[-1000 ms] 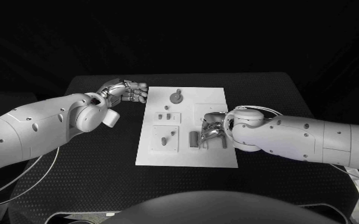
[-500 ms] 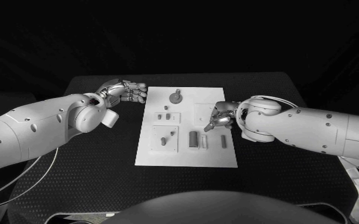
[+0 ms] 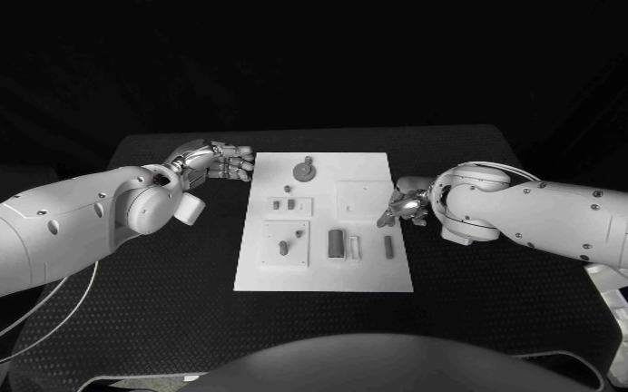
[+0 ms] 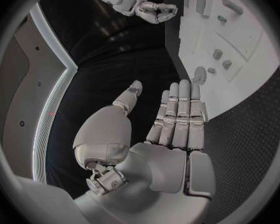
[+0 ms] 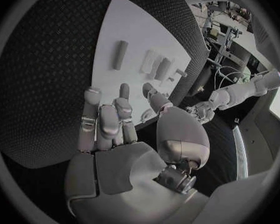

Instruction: Assemble the parts on the task board

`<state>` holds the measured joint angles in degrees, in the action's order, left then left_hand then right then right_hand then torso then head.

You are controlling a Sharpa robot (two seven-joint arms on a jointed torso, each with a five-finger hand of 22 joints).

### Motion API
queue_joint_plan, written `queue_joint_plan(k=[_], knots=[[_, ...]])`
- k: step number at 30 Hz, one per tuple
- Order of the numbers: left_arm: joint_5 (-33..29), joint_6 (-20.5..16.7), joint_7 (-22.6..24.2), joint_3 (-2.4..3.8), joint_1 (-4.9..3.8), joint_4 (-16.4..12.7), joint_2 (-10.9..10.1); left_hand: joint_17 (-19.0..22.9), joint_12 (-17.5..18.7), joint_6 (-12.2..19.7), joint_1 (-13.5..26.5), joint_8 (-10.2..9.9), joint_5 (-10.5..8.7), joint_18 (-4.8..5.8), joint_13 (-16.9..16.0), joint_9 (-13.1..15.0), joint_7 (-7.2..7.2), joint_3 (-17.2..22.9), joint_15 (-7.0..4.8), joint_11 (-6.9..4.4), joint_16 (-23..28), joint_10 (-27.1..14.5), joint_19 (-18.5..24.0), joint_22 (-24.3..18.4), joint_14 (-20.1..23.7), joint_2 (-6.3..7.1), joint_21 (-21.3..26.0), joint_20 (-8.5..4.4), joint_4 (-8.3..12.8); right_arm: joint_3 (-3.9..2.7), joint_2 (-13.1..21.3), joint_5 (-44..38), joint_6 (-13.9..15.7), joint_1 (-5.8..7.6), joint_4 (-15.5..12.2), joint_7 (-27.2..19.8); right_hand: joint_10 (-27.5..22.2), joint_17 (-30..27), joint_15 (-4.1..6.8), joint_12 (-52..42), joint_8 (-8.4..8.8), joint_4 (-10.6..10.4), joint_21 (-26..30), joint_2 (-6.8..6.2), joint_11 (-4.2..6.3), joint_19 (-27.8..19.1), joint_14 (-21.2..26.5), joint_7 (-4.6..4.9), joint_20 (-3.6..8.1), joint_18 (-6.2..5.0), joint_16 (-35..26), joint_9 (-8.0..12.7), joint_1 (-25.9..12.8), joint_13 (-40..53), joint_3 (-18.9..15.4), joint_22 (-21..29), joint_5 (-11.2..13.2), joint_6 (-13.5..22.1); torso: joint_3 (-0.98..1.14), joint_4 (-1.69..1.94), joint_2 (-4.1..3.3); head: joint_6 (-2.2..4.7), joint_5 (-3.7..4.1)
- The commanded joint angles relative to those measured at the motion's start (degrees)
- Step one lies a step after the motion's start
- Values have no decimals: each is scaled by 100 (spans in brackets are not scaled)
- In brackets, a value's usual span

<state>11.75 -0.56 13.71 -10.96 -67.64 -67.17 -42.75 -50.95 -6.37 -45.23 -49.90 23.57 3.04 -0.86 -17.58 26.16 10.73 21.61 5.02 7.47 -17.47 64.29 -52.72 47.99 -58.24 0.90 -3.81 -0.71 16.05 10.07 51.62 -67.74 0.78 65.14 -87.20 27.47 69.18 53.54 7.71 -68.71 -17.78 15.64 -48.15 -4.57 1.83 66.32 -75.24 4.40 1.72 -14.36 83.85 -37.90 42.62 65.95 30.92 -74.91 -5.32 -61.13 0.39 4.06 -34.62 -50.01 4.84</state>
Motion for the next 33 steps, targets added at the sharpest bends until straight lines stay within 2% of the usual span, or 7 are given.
queue_joint_plan(k=[1, 8, 16, 24, 33], knots=[[-3, 62, 48, 5, -4, -19, 6, -7, -37, 19, 44, 31, -21, 77, 5, -6, -13, 25, 1, -25, 39, -12, 23, -4, 31, 16, -17, 0, 14, 52, 7, -20, -400, -32, 36, 206, 23, -10, 2, -9, -17, 2, 23, 56, 23, -35, 44, -21, -23, -64, -18, -23, -7, -3, -29, -116, -6, 17, 2, -2, -1, 1, 22], [-3, 71, 46, 5, -4, -15, 11, -8, -38, 18, 44, 33, -21, 76, 6, -6, -15, 26, 1, -26, 39, -11, 24, -3, 32, 17, -18, 1, 14, 83, -53, -147, -590, -169, 58, 242, 61, 2, 2, -51, -36, 8, 24, 33, 28, -45, 40, -28, -27, -64, -16, -69, -48, 49, -54, -117, -7, 11, 3, 6, 0, 1, 36], [-3, 75, 50, 5, -4, -11, 12, -8, -39, 17, 47, 35, -22, 76, 7, -7, -17, 25, 2, -26, 40, -10, 26, -2, 33, 18, -19, 2, 13, 107, -117, -254, -616, -277, 143, 249, 84, 25, 7, -78, -50, -22, 22, -10, 37, -45, 30, -38, -27, -64, -10, -107, -101, 82, -61, -116, -10, -3, 1, 8, 0, 1, 38], [-3, 84, 49, 5, -4, -13, 16, -9, -41, 16, 49, 36, -22, 75, 8, -9, -18, 24, 3, -27, 41, -10, 28, -1, 35, 20, -19, 3, 12, 125, -250, -240, -563, -420, 217, 234, 56, 18, 14, -47, -43, -72, 22, -65, 40, -41, 34, -40, -22, -64, -9, -133, -151, 55, -50, -114, -13, 8, 2, 8, 1, 1, 29], [-3, 88, 47, 5, -4, -10, 10, -10, -41, 16, 51, 38, -22, 75, 9, -10, -19, 24, 4, -27, 41, -10, 30, 0, 36, 20, -20, 3, 11, 126, -366, -448, -403, -486, 359, 208, 44, 37, 19, -30, -35, -36, 14, -41, 42, -35, 25, -41, -7, -64, -1, -160, -86, 44, -3, -117, -13, 22, -1, 4, -1, 1, 27]])
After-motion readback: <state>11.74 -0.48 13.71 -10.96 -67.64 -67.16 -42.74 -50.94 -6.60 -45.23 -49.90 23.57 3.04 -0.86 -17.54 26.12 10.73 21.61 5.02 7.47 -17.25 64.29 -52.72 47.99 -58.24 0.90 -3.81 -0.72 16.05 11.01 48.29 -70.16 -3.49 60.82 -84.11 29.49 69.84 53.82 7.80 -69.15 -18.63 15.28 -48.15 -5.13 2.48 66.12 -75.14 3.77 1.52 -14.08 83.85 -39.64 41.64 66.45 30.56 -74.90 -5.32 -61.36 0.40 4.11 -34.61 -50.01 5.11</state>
